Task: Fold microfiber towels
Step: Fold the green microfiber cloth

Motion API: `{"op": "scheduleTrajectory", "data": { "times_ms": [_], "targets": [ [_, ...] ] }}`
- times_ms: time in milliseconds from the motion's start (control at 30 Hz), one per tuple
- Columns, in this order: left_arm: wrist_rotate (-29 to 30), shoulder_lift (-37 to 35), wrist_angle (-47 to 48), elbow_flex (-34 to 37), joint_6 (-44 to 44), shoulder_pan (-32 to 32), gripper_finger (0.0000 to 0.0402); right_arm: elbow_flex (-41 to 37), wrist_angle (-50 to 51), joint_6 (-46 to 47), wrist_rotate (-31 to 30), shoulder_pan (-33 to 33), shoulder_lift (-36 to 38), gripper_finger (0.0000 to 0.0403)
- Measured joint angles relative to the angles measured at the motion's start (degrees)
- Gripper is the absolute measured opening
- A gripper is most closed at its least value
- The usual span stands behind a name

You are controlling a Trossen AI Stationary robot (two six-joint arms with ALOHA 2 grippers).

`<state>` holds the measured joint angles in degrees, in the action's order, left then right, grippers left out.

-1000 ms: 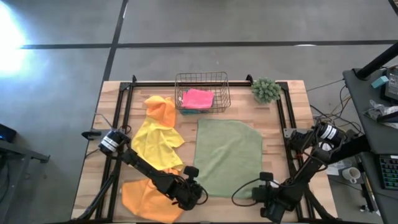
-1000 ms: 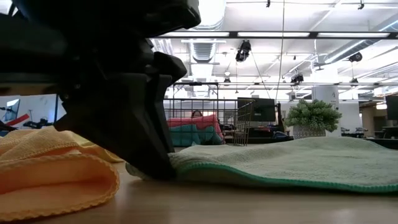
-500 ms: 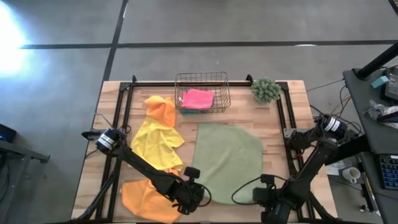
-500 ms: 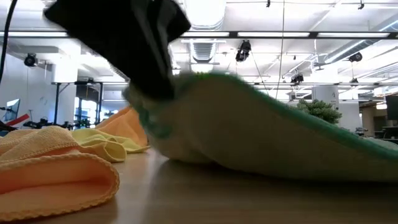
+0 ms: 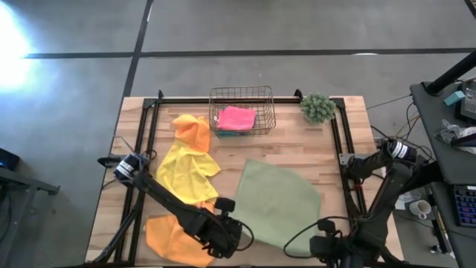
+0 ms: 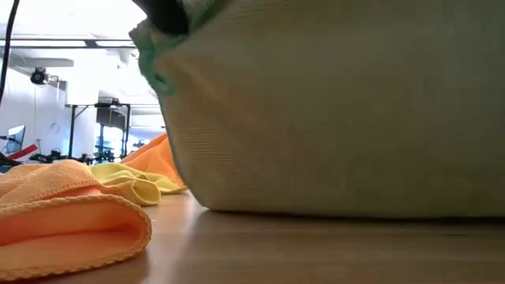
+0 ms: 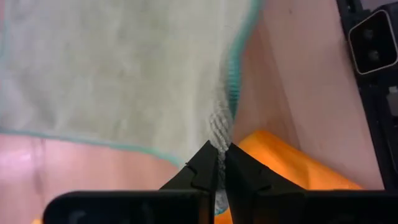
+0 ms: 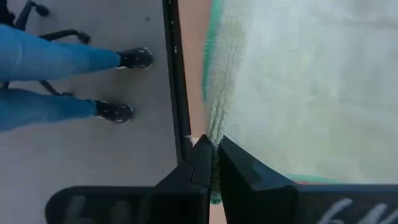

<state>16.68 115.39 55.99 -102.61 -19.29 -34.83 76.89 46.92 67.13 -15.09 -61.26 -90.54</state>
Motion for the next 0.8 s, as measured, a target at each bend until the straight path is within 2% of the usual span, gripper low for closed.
{"op": "scheduleTrajectory", "data": {
  "times_ms": [300,600,800],
  "targets": [
    [3.3,-0.2,6.4,-4.7,0.4,1.7,0.0008,2.2,8.9,4.8,-0.3,-0.3,0.0,0.0009],
    [5.8,-0.2,6.0,-4.7,1.9,9.9,0.0008,2.1,22.4,16.5,-5.4,0.1,0.0,0.0008],
    [6.1,-0.2,5.8,-4.3,3.5,16.0,0.0008,1.6,31.5,25.9,-6.0,1.5,-0.3,0.0008]
  ]
}}
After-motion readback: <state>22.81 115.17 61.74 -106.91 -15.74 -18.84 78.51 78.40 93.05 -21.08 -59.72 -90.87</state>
